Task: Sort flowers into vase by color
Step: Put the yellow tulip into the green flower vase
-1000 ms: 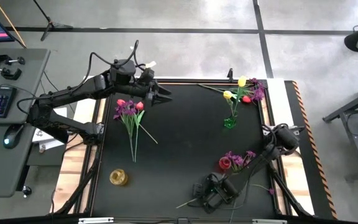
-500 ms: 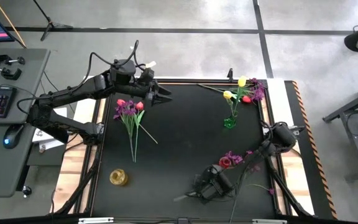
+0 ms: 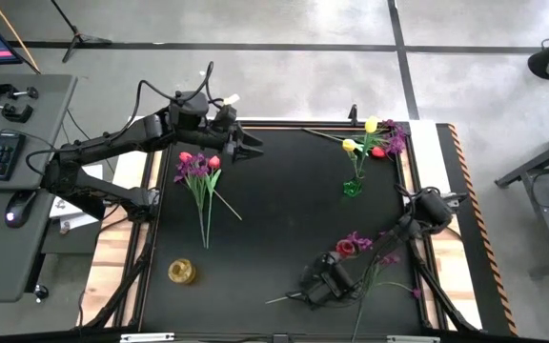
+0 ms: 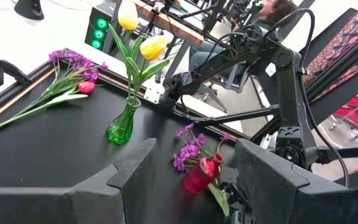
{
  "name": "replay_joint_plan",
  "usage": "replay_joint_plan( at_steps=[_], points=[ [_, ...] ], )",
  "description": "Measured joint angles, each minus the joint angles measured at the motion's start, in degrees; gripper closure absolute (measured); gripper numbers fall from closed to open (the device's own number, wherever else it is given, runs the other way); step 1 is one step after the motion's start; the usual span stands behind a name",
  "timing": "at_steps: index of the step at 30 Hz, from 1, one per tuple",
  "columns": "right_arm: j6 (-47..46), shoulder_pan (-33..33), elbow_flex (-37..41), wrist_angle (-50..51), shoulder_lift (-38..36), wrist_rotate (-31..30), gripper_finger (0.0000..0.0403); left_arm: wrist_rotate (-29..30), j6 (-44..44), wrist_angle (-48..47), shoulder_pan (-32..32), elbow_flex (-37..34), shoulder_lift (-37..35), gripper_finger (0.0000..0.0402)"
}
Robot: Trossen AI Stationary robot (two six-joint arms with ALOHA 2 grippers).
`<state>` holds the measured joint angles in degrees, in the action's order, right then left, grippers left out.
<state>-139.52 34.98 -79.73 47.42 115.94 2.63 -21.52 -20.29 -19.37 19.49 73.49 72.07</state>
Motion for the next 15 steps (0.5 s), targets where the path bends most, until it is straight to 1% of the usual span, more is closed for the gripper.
replay_joint_plan(
  at_steps=[4, 7, 11, 15],
  points=[
    [0.69, -0.54, -0.01, 0.31, 0.12, 0.61, 0.0152, 0.0, 0.48, -0.2, 0.0, 0.0, 0.0, 0.0197],
    [0.9, -0.63, -0.01, 0.33, 0.37, 1.75, 0.0184, -0.01, 0.48, -0.28, 0.0, 0.0, 0.02, 0.0197],
    [1.47, -0.61, -0.1, -0.19, 0.66, 2.98, 0.026, -0.02, 0.46, -0.36, 0.0, 0.0, 0.02, 0.0197],
    [2.88, -0.05, -0.42, 0.22, 0.77, 3.46, 0.0358, 0.0, 0.46, -0.33, 0.0, 0.0, 0.01, 0.0197]
  ],
)
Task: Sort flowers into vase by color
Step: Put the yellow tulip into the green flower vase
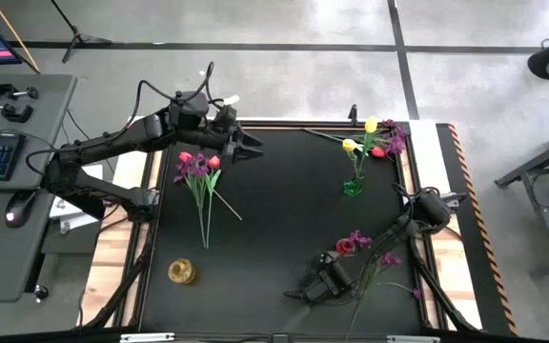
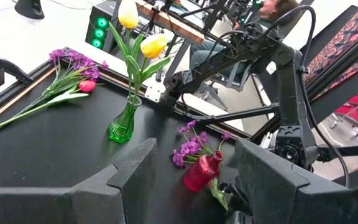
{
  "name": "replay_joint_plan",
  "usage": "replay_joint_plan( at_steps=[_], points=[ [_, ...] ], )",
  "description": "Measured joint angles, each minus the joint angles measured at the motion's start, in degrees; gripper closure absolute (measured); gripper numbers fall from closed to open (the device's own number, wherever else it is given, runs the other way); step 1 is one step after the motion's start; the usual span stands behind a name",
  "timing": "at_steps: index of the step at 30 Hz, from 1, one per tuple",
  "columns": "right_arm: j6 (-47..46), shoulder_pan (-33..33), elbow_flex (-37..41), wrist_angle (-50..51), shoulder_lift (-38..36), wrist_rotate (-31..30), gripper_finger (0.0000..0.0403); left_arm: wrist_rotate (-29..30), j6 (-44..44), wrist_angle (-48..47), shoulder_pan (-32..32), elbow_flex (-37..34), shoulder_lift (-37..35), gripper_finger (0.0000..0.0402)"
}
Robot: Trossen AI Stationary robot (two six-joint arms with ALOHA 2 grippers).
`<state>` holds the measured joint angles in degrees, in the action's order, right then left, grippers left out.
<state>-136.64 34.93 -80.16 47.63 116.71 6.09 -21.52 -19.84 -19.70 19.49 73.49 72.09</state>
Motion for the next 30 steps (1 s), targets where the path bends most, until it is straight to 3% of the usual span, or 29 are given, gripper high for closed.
replay_joint_plan(
  at_steps=[3, 10, 21, 25, 30],
  points=[
    [0.87, 0.76, -0.73, 0.25, 0.14, -0.03, 0.0393, 0.0, -0.01, 0.03, 0.0, 0.0, -0.01, 0.0197],
    [1.28, 3.81, -6.08, 6.83, 0.32, 1.25, 0.0397, 0.0, -0.02, 0.04, 0.0, 0.0, 0.01, 0.0197],
    [6.63, 8.78, -20.95, 19.91, 0.28, -3.43, 0.0401, 0.0, -0.04, 0.17, 0.0, 0.0, 0.0, 0.0197],
    [7.32, 10.54, -26.5, 24.59, 0.25, -7.48, 0.0402, 0.0, -0.07, 0.22, 0.0, 0.0, 0.01, 0.0197],
    [12.8, 11.49, -34.79, 31.3, 0.19, -18.84, 0.0402, 0.0, -0.09, 0.34, 0.0, 0.0, 0.0, 0.0197]
  ],
)
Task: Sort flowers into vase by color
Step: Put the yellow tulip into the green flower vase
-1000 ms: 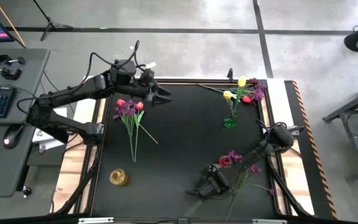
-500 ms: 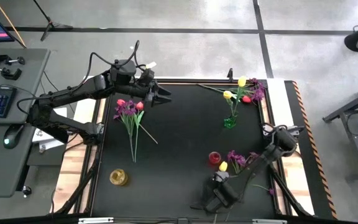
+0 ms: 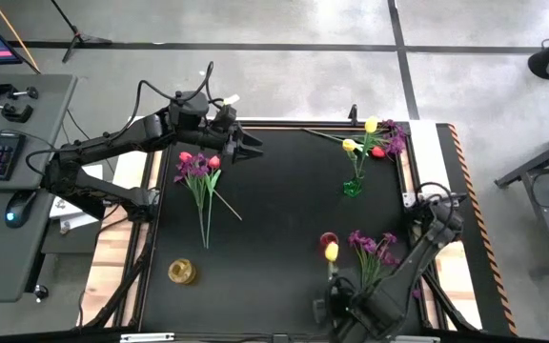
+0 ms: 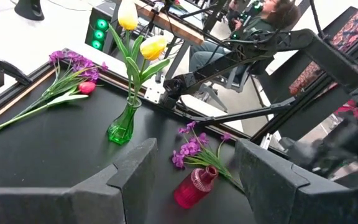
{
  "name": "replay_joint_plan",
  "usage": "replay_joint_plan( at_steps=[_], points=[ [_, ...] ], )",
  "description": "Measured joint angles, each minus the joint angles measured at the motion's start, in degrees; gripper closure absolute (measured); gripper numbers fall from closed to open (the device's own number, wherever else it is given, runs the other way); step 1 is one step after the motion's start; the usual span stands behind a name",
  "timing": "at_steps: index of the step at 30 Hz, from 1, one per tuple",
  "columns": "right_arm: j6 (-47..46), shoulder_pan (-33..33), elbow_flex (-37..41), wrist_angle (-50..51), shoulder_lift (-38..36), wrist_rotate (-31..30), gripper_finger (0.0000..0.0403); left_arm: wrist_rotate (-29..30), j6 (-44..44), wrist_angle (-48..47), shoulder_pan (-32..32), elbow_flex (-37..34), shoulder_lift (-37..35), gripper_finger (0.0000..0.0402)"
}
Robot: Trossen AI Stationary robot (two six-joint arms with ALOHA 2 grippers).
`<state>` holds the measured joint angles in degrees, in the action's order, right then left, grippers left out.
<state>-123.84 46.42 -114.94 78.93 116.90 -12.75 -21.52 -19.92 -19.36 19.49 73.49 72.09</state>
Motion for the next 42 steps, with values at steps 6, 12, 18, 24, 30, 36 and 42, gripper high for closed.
replay_joint_plan(
  at_steps=[6, 12, 18, 24, 30, 36, 42],
  points=[
    [11.75, -2.76, -8.33, 6.36, -0.02, -16.07, 0.0403, -0.59, -1.45, -0.01, 0.0, 0.0, 0.0, 0.0197],
    [27.84, -8.58, -13.79, 10.87, -1.14, -28.52, 0.0403, -9.5, -1.62, 0.03, 0.88, 2.98, 0.04, 0.0197],
    [40.08, -15.99, -12.66, 11.16, -6.39, -37.66, 0.0403, -16.76, -2.03, 0.02, 2.3, 8.36, -0.01, 0.0197],
    [51.7, -22.54, -9.72, 11.18, -14.11, -44.65, 0.0403, -24.53, -1.81, -0.19, 4.27, 11.89, -0.22, 0.0197],
    [52.49, -25.81, 1.23, 11.05, -26.51, -48.34, 0.0403, -26.48, 2.38, -2.32, 6.47, 11.91, -2.24, 0.0197],
    [41.29, -24.94, 22.35, 11.18, -41.13, -48.24, 0.0403, -24.28, 5.08, -2.81, 7.19, 11.91, -2.7, 0.0197],
    [39.04, -25.71, 37.17, 10.96, -52.75, -49.74, 0.0403, -15.71, 6.59, -0.32, 6.51, 11.89, -1.53, 0.0197]
  ],
)
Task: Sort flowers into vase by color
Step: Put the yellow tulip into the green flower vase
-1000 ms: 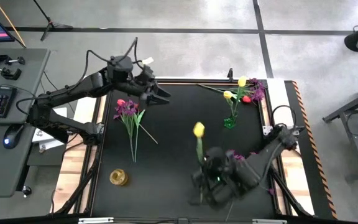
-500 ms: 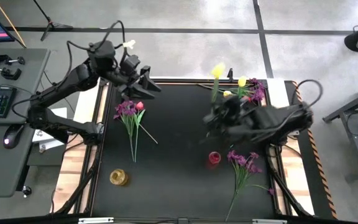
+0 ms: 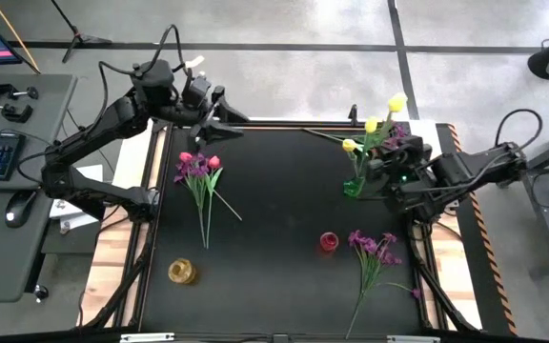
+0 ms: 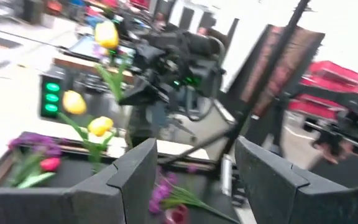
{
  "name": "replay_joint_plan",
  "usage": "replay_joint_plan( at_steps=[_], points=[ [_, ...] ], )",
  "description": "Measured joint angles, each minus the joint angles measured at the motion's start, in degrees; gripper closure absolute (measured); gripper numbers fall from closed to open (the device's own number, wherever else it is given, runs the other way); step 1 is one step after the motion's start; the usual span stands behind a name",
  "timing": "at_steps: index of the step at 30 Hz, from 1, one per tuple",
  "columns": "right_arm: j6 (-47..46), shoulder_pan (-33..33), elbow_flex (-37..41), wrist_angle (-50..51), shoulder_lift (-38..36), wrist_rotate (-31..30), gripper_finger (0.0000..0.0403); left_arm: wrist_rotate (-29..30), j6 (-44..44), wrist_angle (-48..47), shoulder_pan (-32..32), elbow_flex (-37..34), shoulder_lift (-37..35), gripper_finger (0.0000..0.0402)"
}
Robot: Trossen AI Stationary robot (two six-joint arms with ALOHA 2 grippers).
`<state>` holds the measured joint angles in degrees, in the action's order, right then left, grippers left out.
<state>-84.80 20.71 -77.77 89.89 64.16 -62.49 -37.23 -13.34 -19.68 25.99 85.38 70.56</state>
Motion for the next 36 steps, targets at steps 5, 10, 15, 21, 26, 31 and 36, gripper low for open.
replay_joint_plan(
  at_steps=[5, 10, 15, 21, 26, 31, 36],
  points=[
    [5.93, -1.99, 6.63, -0.59, -6.79, -3.54, 0.0403, 7.96, -2.28, 6.08, -1.38, -0.02, 2.07, 0.0197],
    [7.93, -3.74, 12.06, -2.96, -12.41, -9.17, 0.0403, 10.06, -7.06, 13.99, -3.1, -1.48, 4.27, 0.0197],
    [15.24, -3.86, 17.06, -13.3, -16.58, -10.35, 0.0403, 10.53, -9.1, 20.04, -4.94, -3.21, 6.27, 0.0197],
    [33.83, -5.47, 21.03, -29.75, -17.94, -9.09, 0.0403, 11.47, -9.7, 21.87, -5.03, -3.25, 7.24, 0.0197],
    [34.02, -7.88, 22.91, -30.21, -18.37, -7.58, 0.0403, 10.19, -10.06, 23.65, -4.96, -3.23, 7.24, 0.0197],
    [34.35, -9.82, 25.31, -34.4, -18.4, -7.68, 0.0403, 8.89, -10.0, 23.91, -4.96, -3.23, 7.22, 0.0197],
    [35.35, -9.85, 27.5, -37.7, -18.3, -7.53, 0.0403, 8.85, -10.04, 23.87, -4.96, -3.23, 7.15, 0.0197]
  ],
)
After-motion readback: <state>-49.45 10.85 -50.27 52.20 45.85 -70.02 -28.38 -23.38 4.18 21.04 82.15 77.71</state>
